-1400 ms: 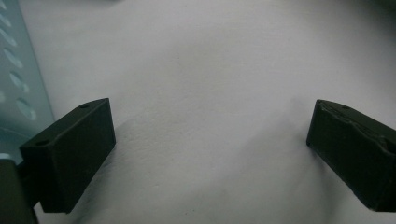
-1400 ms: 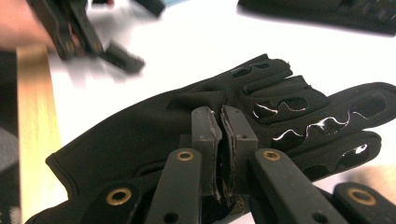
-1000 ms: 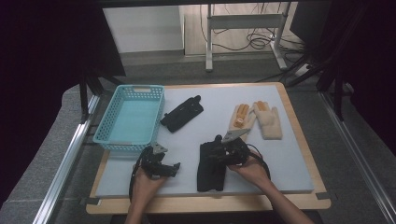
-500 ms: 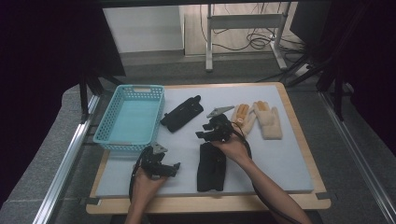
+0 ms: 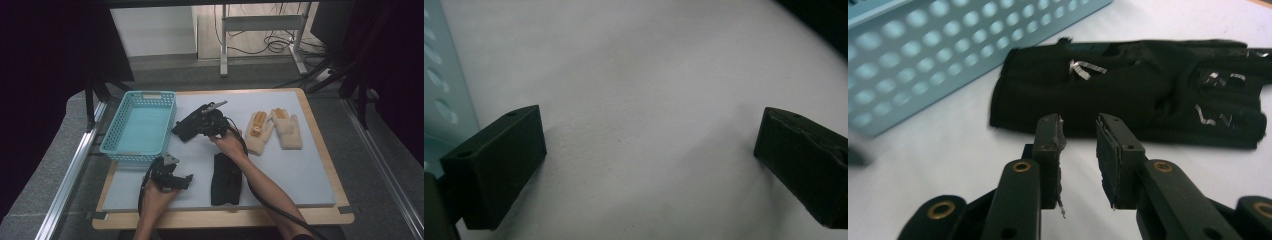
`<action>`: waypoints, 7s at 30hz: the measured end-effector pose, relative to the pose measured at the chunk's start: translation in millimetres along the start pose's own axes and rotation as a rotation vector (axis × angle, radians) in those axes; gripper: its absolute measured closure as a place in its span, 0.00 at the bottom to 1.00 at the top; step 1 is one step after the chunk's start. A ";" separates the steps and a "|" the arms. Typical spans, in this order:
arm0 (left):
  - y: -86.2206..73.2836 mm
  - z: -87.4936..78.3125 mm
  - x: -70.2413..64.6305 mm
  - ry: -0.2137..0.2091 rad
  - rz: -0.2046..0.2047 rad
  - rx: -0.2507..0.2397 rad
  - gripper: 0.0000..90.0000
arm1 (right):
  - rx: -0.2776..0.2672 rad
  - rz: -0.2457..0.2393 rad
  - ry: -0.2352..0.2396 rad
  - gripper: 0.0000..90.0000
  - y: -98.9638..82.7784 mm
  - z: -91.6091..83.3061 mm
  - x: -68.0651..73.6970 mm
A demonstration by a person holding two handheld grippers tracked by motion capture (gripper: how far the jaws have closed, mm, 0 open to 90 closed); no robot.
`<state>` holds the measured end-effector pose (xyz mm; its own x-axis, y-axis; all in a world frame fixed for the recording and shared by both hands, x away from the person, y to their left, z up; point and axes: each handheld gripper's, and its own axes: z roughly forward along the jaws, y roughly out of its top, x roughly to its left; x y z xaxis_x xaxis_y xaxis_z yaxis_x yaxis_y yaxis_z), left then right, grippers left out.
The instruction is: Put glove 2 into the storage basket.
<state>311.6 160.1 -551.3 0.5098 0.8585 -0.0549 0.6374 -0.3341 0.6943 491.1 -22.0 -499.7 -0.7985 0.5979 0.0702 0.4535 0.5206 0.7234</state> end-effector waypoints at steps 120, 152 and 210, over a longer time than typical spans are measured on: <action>0.1 0.1 -0.1 0.001 -0.002 0.001 0.01 | 0.083 -0.007 -0.012 0.95 -36.0 -2.8 -9.1; -0.1 0.1 0.1 0.000 -0.002 -0.001 0.01 | -0.038 -0.075 0.083 0.97 -4.9 -99.8 13.2; -3.9 -5.7 4.6 -0.001 0.001 0.002 0.02 | 0.086 -0.048 0.177 0.98 -179.8 -152.9 21.0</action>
<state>308.2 167.5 -550.2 0.5112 0.8577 -0.0545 0.6380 -0.3362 0.6927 332.2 -196.2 -523.3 -0.8736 0.4586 0.1626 0.4396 0.6006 0.6679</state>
